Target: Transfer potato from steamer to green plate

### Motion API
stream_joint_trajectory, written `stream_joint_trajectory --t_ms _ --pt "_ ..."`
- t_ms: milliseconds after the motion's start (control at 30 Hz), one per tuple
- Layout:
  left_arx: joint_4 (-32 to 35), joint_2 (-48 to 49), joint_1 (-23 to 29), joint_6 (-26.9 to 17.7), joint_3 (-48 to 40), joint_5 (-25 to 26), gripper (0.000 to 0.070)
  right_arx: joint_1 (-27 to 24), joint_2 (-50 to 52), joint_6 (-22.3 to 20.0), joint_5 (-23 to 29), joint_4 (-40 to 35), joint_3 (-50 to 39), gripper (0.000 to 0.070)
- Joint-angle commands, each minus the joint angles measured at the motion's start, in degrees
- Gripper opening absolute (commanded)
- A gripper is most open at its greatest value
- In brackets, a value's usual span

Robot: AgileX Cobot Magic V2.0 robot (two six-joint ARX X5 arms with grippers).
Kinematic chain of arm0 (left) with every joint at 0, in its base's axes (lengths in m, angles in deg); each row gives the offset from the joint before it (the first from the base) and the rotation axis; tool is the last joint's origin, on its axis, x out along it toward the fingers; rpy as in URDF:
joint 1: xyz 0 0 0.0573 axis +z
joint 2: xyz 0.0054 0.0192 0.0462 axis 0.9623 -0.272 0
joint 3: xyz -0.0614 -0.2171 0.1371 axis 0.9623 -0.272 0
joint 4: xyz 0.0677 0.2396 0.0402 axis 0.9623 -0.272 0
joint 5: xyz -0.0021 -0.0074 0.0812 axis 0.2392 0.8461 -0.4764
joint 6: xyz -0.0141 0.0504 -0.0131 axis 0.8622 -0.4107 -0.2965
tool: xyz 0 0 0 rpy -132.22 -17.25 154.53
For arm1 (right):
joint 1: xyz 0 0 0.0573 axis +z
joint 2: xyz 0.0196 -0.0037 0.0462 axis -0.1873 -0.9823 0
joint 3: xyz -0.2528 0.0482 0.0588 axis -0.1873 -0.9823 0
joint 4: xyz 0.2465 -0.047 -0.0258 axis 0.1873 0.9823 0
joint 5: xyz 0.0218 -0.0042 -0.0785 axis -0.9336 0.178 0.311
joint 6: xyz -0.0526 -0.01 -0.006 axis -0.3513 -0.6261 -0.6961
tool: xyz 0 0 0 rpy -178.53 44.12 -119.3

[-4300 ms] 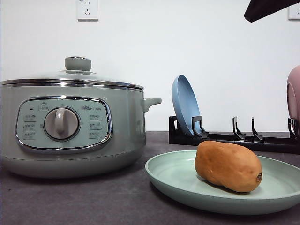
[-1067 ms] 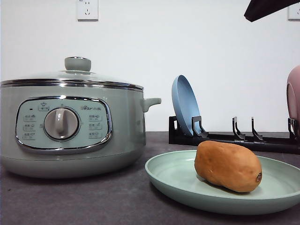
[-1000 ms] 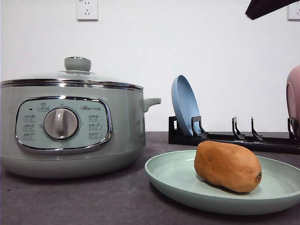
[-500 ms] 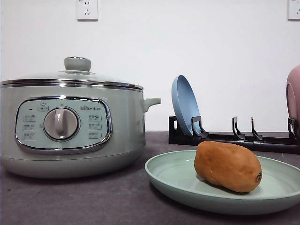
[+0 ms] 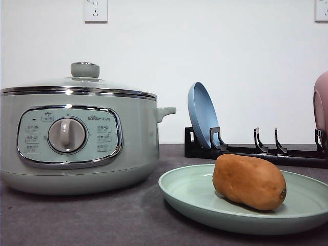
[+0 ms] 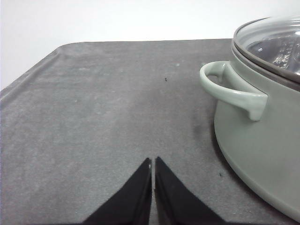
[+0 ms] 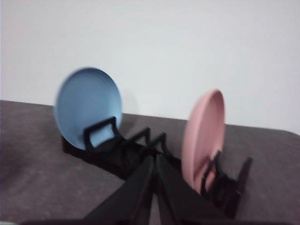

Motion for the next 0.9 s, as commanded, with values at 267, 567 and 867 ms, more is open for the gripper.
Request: stream_joint_trajectory --t_ms 267,567,867 --pt "-0.4 0.1 0.2 0.1 -1.2 -0.3 0.0003 -0.1 3.1 -0.2 1.2 -1.0 -6.9 0.0000" --pt "-0.4 0.1 0.2 0.1 -1.2 -0.3 0.0003 -0.1 3.1 0.4 1.2 2.1 -9.6 0.0000" --pt "-0.5 0.1 0.2 0.0 -1.2 -0.3 0.0003 -0.1 3.1 0.8 1.2 6.8 -9.6 0.0000"
